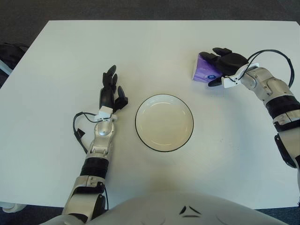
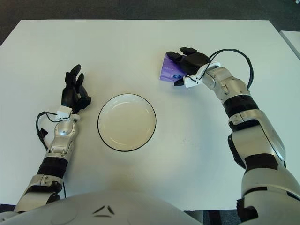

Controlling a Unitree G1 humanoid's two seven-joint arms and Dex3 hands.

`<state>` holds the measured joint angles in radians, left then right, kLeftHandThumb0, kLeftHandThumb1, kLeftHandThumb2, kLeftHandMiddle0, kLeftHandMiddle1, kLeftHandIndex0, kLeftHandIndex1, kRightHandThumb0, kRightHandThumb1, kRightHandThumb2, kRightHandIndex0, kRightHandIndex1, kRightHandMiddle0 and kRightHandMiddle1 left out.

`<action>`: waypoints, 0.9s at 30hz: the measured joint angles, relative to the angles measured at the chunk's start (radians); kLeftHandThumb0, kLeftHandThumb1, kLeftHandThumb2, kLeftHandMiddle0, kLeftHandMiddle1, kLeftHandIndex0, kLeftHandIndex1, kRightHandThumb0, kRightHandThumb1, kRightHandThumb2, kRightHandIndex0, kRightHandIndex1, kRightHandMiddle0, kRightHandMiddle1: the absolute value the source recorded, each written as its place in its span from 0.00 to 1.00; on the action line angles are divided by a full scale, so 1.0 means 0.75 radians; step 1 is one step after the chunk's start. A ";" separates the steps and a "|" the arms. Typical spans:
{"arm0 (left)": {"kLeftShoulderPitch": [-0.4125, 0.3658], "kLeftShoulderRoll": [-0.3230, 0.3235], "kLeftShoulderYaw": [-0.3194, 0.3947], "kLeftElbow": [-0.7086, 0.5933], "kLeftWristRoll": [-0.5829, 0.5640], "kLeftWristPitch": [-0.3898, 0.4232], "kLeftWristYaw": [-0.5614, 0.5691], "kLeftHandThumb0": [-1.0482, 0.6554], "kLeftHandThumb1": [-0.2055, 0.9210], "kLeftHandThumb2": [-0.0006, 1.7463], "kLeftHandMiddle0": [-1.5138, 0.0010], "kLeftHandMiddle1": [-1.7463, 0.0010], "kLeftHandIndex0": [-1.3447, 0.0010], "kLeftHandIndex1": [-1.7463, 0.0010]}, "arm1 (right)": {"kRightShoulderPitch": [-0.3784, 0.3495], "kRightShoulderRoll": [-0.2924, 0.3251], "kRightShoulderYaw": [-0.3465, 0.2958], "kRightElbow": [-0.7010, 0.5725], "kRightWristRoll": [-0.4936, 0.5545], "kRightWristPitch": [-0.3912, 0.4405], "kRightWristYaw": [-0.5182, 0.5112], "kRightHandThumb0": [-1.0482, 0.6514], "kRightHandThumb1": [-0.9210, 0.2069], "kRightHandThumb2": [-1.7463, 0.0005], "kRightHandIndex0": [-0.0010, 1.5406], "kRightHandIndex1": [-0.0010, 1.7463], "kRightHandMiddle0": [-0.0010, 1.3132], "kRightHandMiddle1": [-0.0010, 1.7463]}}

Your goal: Put the tissue paper into the plate.

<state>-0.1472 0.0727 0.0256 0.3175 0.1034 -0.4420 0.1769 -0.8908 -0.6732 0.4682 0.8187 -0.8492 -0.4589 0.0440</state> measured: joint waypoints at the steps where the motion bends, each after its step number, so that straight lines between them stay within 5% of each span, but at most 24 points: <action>1: 0.000 0.000 0.000 0.000 0.000 -0.001 0.000 0.18 1.00 0.57 0.80 1.00 1.00 0.68 | -0.004 0.003 0.002 0.011 0.000 0.003 -0.006 0.00 0.00 0.73 0.00 0.00 0.00 0.00; 27: 0.000 0.001 0.002 0.001 -0.019 -0.006 -0.003 0.16 1.00 0.57 0.80 1.00 1.00 0.68 | -0.049 0.030 0.021 0.142 0.018 0.028 -0.075 0.00 0.00 0.74 0.00 0.00 0.00 0.00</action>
<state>-0.1472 0.0733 0.0271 0.3181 0.0894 -0.4462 0.1744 -0.9277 -0.6510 0.4842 0.9255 -0.8359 -0.4380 -0.0124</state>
